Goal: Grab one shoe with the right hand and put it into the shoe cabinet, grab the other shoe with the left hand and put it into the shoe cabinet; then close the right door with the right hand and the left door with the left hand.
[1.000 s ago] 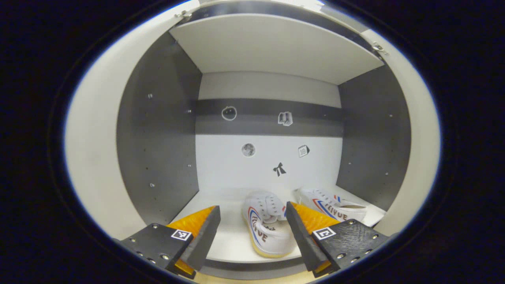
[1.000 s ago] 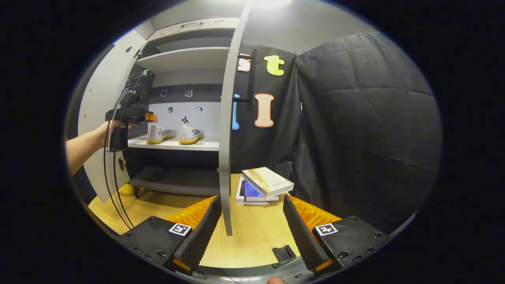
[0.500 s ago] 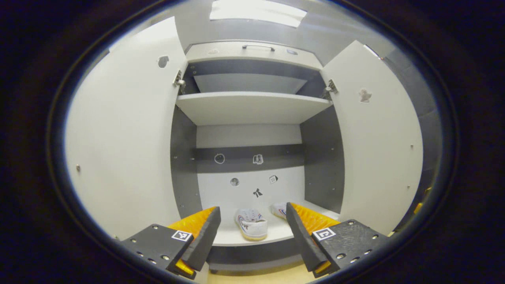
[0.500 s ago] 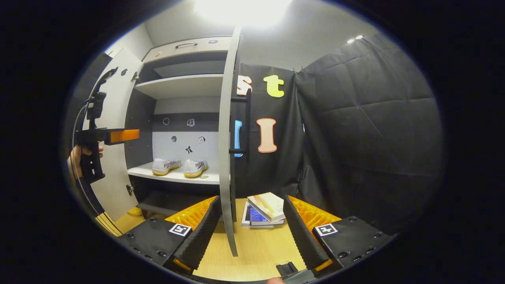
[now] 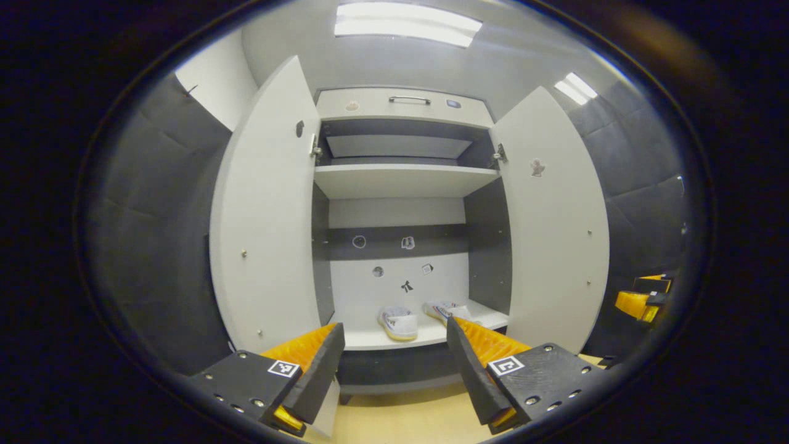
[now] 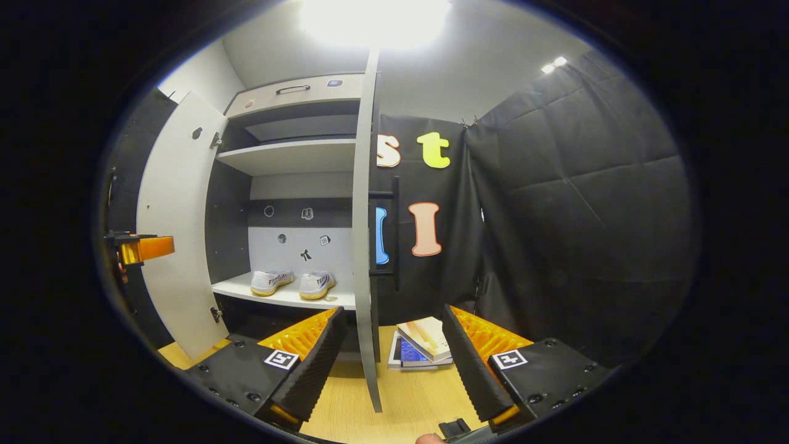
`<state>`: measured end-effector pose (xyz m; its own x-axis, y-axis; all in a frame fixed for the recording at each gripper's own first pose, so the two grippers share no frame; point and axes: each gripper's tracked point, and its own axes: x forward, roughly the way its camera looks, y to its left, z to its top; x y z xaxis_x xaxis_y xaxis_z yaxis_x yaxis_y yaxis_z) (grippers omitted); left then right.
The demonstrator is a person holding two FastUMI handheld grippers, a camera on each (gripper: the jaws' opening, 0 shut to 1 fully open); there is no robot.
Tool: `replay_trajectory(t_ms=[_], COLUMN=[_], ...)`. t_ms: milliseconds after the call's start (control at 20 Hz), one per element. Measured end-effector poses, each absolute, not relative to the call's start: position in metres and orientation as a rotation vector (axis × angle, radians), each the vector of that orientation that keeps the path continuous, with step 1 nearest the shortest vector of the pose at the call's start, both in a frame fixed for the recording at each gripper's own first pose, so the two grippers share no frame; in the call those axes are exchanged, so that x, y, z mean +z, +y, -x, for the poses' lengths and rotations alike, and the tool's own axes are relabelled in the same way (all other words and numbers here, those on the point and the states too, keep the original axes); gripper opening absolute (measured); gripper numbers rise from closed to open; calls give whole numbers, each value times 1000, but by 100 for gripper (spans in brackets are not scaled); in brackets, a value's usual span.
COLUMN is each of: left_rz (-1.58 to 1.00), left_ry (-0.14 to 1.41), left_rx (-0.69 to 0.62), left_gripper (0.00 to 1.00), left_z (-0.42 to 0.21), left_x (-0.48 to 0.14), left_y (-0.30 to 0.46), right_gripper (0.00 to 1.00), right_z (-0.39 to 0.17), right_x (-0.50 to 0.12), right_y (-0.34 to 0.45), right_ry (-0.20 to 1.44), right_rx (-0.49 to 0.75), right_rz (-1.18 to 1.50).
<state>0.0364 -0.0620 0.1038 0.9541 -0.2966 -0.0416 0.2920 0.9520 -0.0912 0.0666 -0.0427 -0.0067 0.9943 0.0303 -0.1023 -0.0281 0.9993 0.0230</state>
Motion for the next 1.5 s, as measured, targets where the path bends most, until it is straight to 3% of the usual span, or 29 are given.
replay_trajectory(t_ms=[450,900,1500], left_rz=[118,131,132], left_ry=[84,121,153], left_rx=[-184,-170,-58], left_gripper=[95,95,95], left_z=[-6,9,38], left_x=[96,77,60], left_y=[7,20,79], right_gripper=[98,97,97], right_z=[-73,-114,-161], right_x=[12,34,23], right_y=[-48,-115,-102], right_ry=[87,77,118], right_rx=[27,-150,-167], right_rz=[-17,-95,-79])
